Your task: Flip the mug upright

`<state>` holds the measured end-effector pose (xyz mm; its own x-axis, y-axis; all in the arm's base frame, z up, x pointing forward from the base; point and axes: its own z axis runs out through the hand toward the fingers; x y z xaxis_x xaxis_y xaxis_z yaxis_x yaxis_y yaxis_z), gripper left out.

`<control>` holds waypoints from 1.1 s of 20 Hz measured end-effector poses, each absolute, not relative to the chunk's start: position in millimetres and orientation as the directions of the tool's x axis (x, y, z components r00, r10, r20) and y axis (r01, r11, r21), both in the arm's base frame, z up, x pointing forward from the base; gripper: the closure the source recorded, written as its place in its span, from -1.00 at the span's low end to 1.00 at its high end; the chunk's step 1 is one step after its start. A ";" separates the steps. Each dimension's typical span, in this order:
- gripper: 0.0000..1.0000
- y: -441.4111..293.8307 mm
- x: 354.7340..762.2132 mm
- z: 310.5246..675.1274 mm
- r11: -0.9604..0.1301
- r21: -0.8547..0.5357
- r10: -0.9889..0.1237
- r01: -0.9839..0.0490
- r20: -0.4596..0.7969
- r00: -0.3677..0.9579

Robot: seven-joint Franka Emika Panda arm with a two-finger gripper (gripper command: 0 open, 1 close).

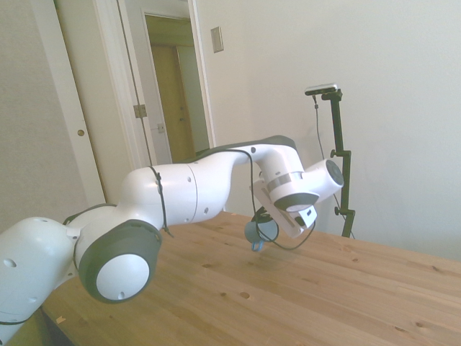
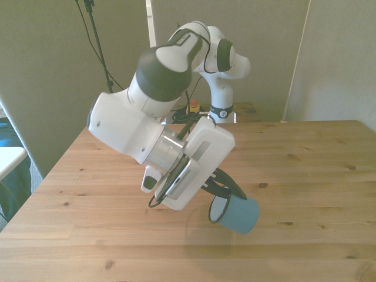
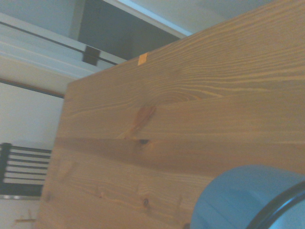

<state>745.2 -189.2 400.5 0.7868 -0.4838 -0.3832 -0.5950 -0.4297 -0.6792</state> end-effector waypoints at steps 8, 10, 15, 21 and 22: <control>1.00 -101.5 761.8 419.5 -0.639 -0.492 -0.624 -0.592 -0.118 0.772; 1.00 -83.2 755.8 422.9 -0.667 -0.425 -0.652 -0.612 -0.063 0.755; 1.00 -58.1 735.6 464.3 -0.663 -0.282 -0.725 -0.694 0.010 0.688; 1.00 -65.8 733.2 450.8 -0.643 -0.184 -0.758 -0.744 0.014 0.652; 1.00 -66.7 734.4 447.1 -0.640 -0.172 -0.762 -0.749 0.020 0.647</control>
<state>734.4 -66.7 447.1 0.6467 -0.7625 0.0199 -0.7490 -0.6398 -0.1723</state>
